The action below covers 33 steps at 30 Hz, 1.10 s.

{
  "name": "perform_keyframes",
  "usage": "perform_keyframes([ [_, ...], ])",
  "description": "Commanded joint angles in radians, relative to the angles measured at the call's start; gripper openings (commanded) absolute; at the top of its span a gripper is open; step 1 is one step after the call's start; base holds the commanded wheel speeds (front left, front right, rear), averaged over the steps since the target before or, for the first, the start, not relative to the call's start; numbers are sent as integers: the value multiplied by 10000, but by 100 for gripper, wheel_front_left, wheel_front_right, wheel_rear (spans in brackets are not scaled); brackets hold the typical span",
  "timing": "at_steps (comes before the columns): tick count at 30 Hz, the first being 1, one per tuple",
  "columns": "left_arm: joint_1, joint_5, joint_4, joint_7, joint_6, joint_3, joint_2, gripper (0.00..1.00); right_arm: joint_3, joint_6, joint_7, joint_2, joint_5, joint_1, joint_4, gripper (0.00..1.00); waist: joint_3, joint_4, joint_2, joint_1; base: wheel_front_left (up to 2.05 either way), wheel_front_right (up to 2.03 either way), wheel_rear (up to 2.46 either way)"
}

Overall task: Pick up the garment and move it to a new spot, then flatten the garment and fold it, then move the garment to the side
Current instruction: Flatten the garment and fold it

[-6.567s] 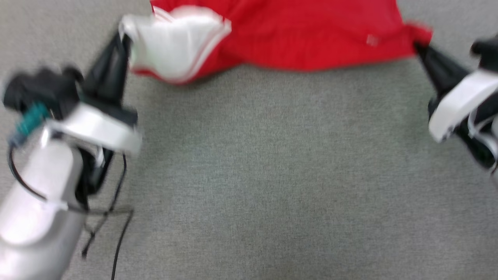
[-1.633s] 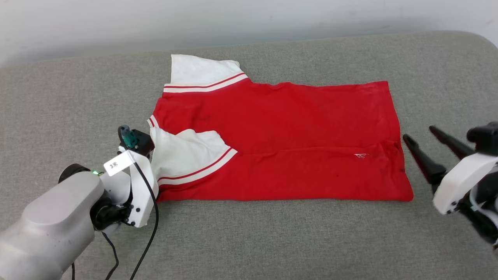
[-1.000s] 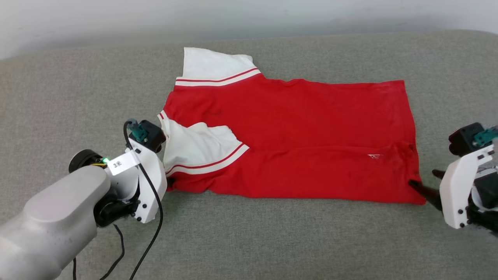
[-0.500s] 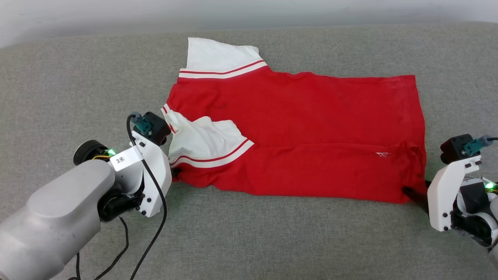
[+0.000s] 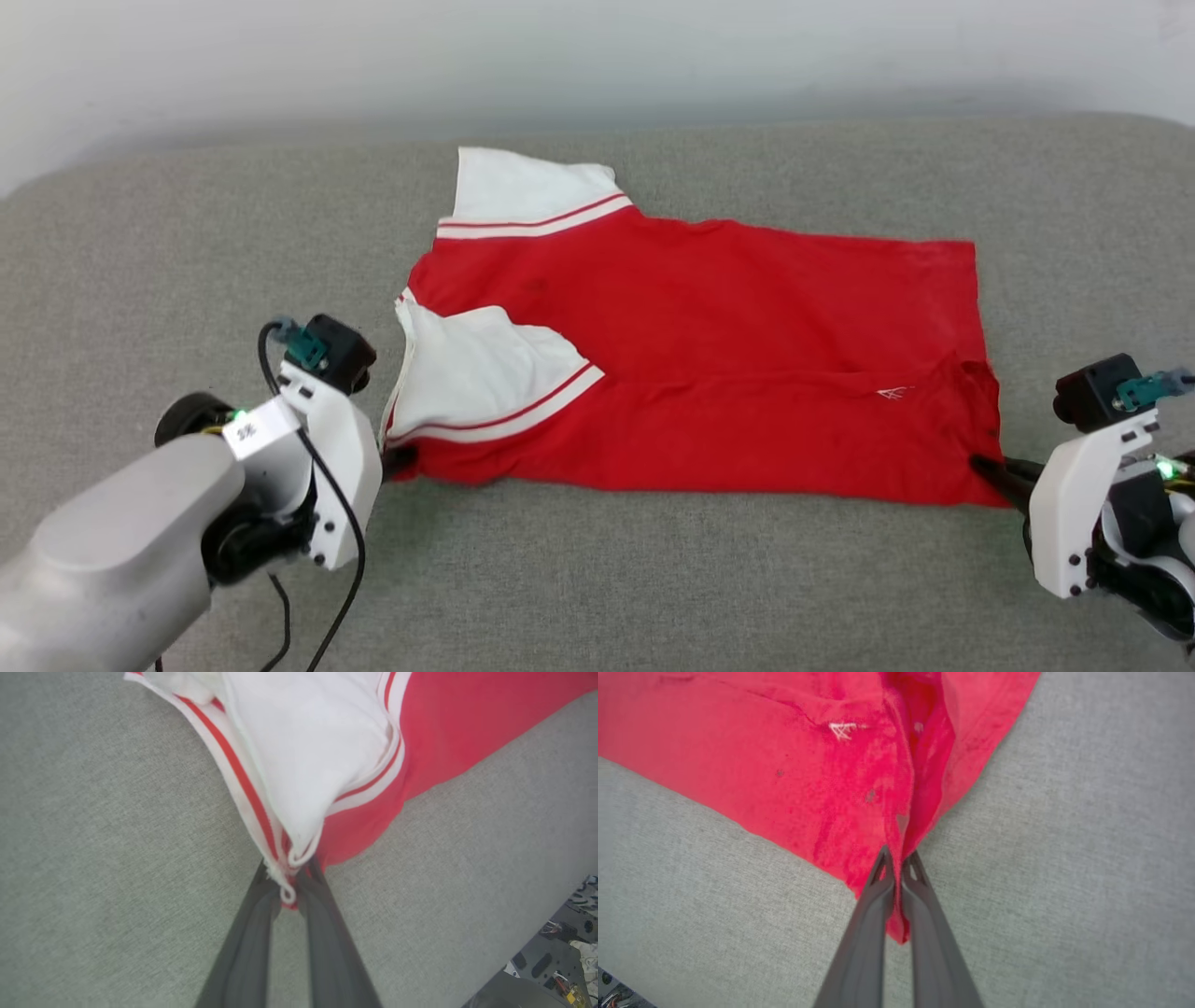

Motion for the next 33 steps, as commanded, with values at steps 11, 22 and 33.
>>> perform_keyframes([
  [11,1807,-639,-1880,-487,807,-22,1276,0,-849,-8,-56,-771,165,1891,-1836,0,-830,-179,0,-1,0,0,0],
  [22,3075,-914,-3029,-641,1480,-209,1834,0,-2169,-8,774,-609,123,3641,-2268,0,-1004,-169,0,-1,0,0,0],
  [33,3797,-1431,-1942,-948,1365,-232,1122,0,-2245,-9,795,390,-353,3787,-968,0,-732,-167,0,-1,0,0,0],
])
